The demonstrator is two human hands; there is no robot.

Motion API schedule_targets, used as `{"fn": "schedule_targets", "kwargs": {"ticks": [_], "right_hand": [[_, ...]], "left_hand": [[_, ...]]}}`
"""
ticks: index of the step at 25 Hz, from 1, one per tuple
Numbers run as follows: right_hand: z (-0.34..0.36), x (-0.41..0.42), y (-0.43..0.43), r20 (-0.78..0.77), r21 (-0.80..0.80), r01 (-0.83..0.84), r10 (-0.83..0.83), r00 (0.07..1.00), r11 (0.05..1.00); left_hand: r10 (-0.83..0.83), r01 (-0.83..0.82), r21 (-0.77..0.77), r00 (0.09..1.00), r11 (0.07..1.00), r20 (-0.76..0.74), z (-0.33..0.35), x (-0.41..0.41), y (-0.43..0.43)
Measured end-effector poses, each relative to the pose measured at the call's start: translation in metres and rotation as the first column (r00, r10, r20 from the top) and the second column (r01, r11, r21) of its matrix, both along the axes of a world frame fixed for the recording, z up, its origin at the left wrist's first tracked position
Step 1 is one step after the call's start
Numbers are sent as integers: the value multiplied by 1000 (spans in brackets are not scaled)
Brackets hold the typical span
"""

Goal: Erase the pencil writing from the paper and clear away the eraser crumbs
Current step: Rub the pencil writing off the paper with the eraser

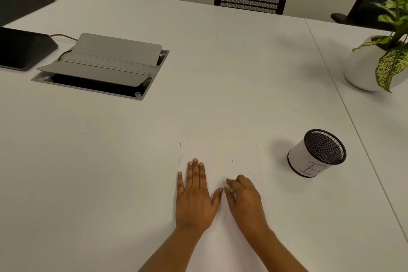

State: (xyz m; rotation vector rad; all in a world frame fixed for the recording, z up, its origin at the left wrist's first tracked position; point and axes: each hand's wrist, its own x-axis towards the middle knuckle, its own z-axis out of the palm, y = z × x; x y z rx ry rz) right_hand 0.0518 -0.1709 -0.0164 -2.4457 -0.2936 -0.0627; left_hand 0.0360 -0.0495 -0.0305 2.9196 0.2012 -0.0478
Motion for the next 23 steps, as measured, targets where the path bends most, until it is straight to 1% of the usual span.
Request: {"fn": "schedule_targets", "kwargs": {"ticks": [2, 7, 10, 12, 15, 16, 17, 20, 23], "right_hand": [[0, 11, -6, 61, -57, -28, 31, 998, 998], [12, 58, -25, 58, -120, 139, -133, 989, 983], [12, 69, -32, 63, -93, 220, -215, 975, 971], [9, 60, -27, 63, -80, 212, -207, 976, 974], [4, 29, -10, 29, -79, 107, -105, 994, 991], [2, 24, -9, 36, -66, 104, -101, 994, 992], [3, 24, -11, 46, -34, 134, -132, 990, 990], [14, 33, -24, 33, 100, 281, -286, 958, 954], [23, 29, -22, 36, 175, 286, -297, 954, 942]], "left_hand": [[-1, 1, 1, 1000, 1000, -5, 1, 0, 0], [-5, 5, -3, 1000, 1000, 5, 2, -1, 1], [-3, 3, -4, 1000, 1000, 11, 2, -1, 1], [0, 0, -11, 1000, 1000, 20, 1, 0, 0], [0, 1, -21, 1000, 1000, 29, 0, 0, 0], [-3, 4, -24, 999, 1000, 35, 0, 0, 0], [-6, 7, -28, 999, 1000, 41, -1, 0, 0], [-10, 11, -6, 999, 1000, 41, -6, 0, 1], [-16, 17, -17, 999, 1000, 35, -10, 1, 1]]}}
